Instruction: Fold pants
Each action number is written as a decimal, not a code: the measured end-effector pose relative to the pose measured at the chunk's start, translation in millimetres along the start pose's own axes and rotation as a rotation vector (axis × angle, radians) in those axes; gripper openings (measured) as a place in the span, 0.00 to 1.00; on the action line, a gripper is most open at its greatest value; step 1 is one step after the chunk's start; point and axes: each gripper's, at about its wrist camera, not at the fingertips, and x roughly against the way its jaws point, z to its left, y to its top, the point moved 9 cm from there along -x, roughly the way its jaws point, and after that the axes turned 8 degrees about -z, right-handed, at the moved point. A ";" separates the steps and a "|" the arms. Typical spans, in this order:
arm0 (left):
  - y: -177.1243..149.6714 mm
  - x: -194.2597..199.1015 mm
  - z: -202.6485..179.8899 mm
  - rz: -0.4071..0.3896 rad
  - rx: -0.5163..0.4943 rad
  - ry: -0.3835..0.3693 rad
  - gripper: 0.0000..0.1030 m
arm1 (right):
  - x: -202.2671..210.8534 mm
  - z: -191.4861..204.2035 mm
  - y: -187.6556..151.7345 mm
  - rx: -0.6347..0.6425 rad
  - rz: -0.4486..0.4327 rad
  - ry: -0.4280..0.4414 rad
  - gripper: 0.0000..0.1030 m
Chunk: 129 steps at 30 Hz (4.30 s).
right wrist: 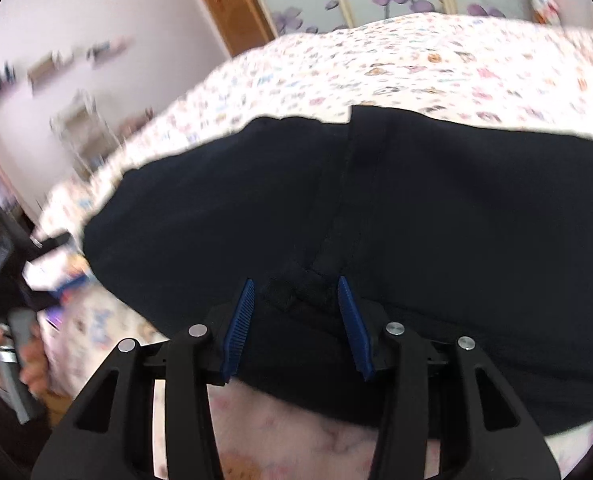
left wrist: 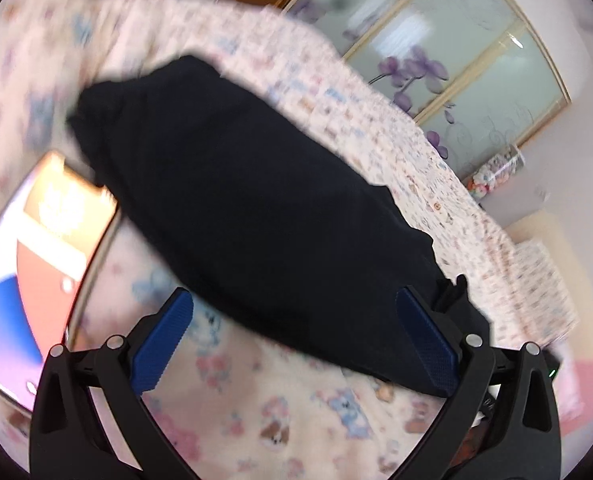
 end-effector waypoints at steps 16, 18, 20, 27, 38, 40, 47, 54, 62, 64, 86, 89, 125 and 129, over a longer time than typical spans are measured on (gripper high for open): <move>17.2 -35.9 22.4 0.156 0.297 -0.059 0.98 | 38.9 -29.9 -1.1 -0.215 -0.169 0.162 0.60; 20.7 -40.0 25.5 0.144 0.308 -0.044 0.98 | 39.6 -30.4 -1.9 -0.218 -0.173 0.173 0.61; 24.2 -39.5 22.6 0.133 0.295 -0.039 0.98 | 40.1 -31.1 -3.2 -0.221 -0.174 0.185 0.61; 41.0 -30.6 14.1 0.057 0.248 -0.053 0.93 | 42.5 -32.1 -6.3 -0.228 -0.180 0.205 0.62; 54.4 -52.6 29.0 0.046 0.270 0.057 0.81 | 42.8 -29.8 -7.0 -0.234 -0.185 0.223 0.64; 56.6 -54.3 37.0 0.047 0.342 0.047 0.80 | 42.8 -29.4 -7.0 -0.237 -0.186 0.229 0.65; 65.1 -54.7 40.5 0.063 0.348 0.167 0.34 | 45.0 -26.9 -5.4 -0.247 -0.203 0.252 0.67; 76.2 -39.6 8.5 -0.013 0.086 0.249 0.19 | 46.6 -26.2 -3.7 -0.259 -0.218 0.268 0.69; 94.5 -28.5 -91.4 -0.129 -0.293 0.294 0.15 | 50.6 -25.1 1.4 -0.290 -0.246 0.289 0.69; 94.9 -28.1 -112.5 -0.138 -0.354 0.294 0.14 | 52.4 -26.8 3.6 -0.311 -0.263 0.289 0.69; -206.7 -102.3 -330.9 0.133 -1.047 -0.206 0.12 | 147.1 -150.7 23.8 -0.622 -0.662 -0.071 0.69; -206.5 -100.7 -330.8 0.118 -1.053 -0.211 0.12 | 135.2 -143.8 26.5 -0.602 -0.624 -0.029 0.69; -124.2 -40.1 -257.2 -0.289 -0.749 -0.276 0.98 | 168.9 -186.4 5.4 -0.758 -0.642 -0.065 0.69; -77.7 -26.7 -219.7 -0.455 -0.678 -0.108 0.98 | 159.7 -160.7 6.8 -0.692 -0.546 -0.020 0.69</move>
